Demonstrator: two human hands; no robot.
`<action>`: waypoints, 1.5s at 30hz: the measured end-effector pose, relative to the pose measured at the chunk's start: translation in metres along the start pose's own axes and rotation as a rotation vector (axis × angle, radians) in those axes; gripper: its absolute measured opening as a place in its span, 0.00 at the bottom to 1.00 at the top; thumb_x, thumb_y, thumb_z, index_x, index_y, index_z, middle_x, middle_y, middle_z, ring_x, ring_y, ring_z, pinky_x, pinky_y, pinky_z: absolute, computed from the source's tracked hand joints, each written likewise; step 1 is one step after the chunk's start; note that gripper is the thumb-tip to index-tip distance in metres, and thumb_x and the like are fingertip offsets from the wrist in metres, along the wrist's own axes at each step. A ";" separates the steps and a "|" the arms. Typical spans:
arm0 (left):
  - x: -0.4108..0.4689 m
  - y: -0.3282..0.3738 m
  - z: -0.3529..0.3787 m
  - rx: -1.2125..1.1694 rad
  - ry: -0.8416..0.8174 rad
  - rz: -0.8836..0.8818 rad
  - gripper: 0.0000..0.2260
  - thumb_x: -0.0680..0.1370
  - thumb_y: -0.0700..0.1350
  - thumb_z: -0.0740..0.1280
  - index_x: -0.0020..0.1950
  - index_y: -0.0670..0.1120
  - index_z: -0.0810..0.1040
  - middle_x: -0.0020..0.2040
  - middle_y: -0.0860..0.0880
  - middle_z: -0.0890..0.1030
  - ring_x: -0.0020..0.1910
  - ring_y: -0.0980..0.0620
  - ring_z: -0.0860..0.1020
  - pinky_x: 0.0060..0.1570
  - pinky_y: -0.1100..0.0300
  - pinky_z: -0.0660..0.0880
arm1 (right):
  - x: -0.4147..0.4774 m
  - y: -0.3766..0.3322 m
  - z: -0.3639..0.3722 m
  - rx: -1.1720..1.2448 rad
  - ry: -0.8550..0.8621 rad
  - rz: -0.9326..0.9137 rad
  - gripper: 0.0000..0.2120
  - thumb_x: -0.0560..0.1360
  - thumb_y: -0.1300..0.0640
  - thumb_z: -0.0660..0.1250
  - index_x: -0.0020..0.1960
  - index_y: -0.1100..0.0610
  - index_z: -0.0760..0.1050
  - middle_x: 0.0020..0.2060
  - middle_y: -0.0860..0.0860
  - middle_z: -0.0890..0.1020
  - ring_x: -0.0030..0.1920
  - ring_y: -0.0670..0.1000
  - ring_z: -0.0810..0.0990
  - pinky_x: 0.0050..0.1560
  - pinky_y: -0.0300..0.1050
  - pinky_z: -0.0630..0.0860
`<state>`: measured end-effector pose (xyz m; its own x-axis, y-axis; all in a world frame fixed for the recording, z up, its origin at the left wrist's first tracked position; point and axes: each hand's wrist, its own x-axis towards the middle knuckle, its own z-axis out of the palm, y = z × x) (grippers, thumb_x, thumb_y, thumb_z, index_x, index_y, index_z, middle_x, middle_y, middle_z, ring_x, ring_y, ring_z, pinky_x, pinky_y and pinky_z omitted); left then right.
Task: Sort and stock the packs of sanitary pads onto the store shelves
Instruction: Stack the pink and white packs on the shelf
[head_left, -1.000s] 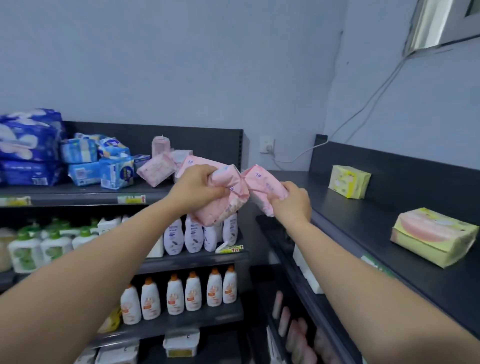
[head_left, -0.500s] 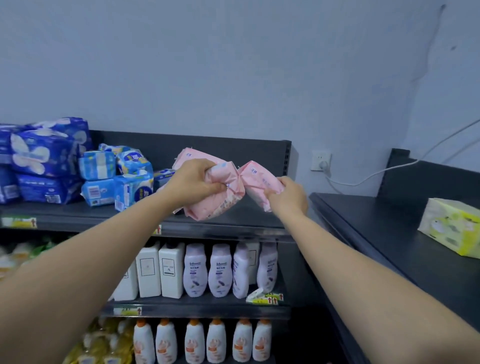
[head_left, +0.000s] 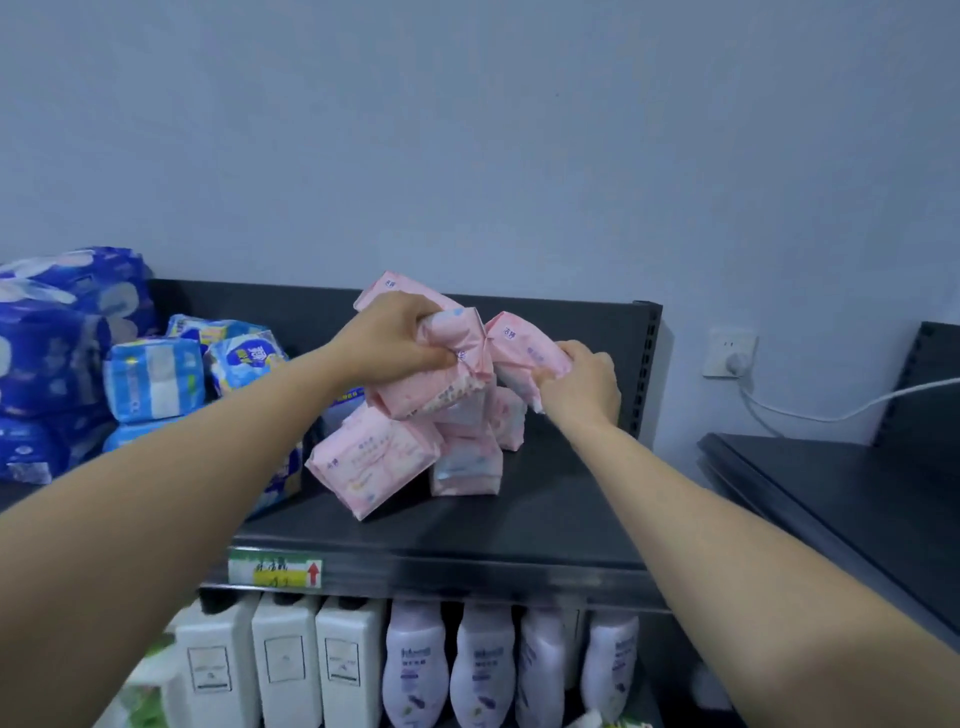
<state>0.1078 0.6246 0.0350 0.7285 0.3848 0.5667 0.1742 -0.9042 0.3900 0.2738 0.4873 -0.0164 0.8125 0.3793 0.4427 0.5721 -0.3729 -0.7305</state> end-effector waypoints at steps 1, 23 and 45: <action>0.010 -0.006 0.000 0.030 -0.005 0.014 0.15 0.69 0.48 0.75 0.46 0.38 0.79 0.43 0.40 0.81 0.43 0.43 0.77 0.44 0.49 0.73 | 0.009 -0.003 0.007 -0.008 0.003 -0.014 0.16 0.77 0.58 0.61 0.64 0.49 0.73 0.57 0.53 0.70 0.44 0.56 0.74 0.43 0.45 0.72; 0.051 -0.105 0.044 0.605 -0.146 0.102 0.45 0.61 0.78 0.46 0.69 0.54 0.69 0.62 0.52 0.76 0.63 0.50 0.72 0.66 0.49 0.62 | 0.078 -0.004 0.112 0.093 -0.405 -0.138 0.30 0.81 0.47 0.58 0.79 0.49 0.50 0.77 0.47 0.58 0.75 0.52 0.60 0.73 0.59 0.59; 0.103 0.050 0.170 0.458 -0.272 0.313 0.19 0.76 0.55 0.63 0.62 0.45 0.74 0.57 0.49 0.76 0.59 0.46 0.75 0.53 0.49 0.76 | 0.044 0.112 -0.098 -0.574 -0.204 0.137 0.27 0.76 0.47 0.68 0.71 0.56 0.69 0.69 0.55 0.72 0.68 0.57 0.71 0.64 0.50 0.71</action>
<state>0.3048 0.5871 -0.0104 0.9234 0.0820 0.3751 0.1480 -0.9774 -0.1506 0.3846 0.3788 -0.0279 0.8774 0.4288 0.2150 0.4793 -0.8036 -0.3529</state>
